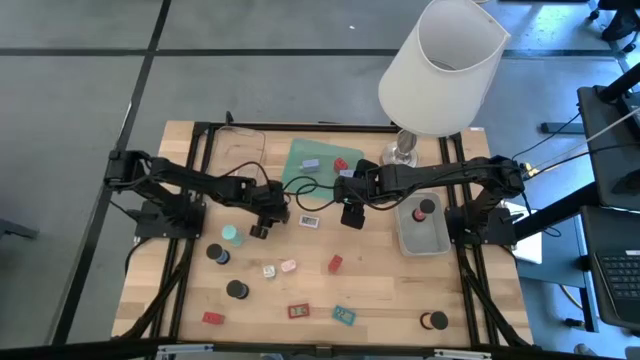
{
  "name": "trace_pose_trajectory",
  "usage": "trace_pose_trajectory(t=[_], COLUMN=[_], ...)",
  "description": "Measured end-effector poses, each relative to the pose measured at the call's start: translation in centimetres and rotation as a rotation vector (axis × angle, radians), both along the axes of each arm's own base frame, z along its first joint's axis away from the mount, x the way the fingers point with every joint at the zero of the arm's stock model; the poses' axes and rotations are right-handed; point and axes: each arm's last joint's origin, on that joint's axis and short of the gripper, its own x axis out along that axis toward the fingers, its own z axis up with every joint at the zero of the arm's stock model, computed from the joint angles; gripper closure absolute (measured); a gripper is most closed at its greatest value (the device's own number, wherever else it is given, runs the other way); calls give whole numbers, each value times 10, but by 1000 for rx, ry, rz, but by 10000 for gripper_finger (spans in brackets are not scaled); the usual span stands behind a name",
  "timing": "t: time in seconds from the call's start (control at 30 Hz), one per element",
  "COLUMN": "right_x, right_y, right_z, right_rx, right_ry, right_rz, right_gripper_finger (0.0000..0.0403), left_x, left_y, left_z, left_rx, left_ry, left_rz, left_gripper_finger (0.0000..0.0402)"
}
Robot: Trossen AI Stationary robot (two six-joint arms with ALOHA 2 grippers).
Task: Pick & Place Office items
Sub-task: Put the white hourglass into the gray bin
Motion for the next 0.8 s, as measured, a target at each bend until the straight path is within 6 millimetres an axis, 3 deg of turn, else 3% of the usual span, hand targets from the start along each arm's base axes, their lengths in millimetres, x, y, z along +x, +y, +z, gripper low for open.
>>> trace_pose_trajectory(t=[0.33, 0.53, 0.67, 0.8], right_x=[0, -5, -14, -36], right_y=[1, 12, 23, 36], right_z=[0, 2, 14, 21], right_rx=[-1, -134, -193, -195], right_ry=[-7, 4, -19, -43], right_rz=[-20, -25, -29, -33], right_gripper_finger=[141, 164, 178, 182], left_x=[19, 22, 22, 19], left_y=[-2, -6, -6, -4], left_z=[30, 51, 67, 82], left_rx=[-9, 12, 13, 24], left_ry=[-122, -262, -385, -500], left_rz=[16, 73, 119, 180], left_gripper_finger=[243, 244, 244, 243])
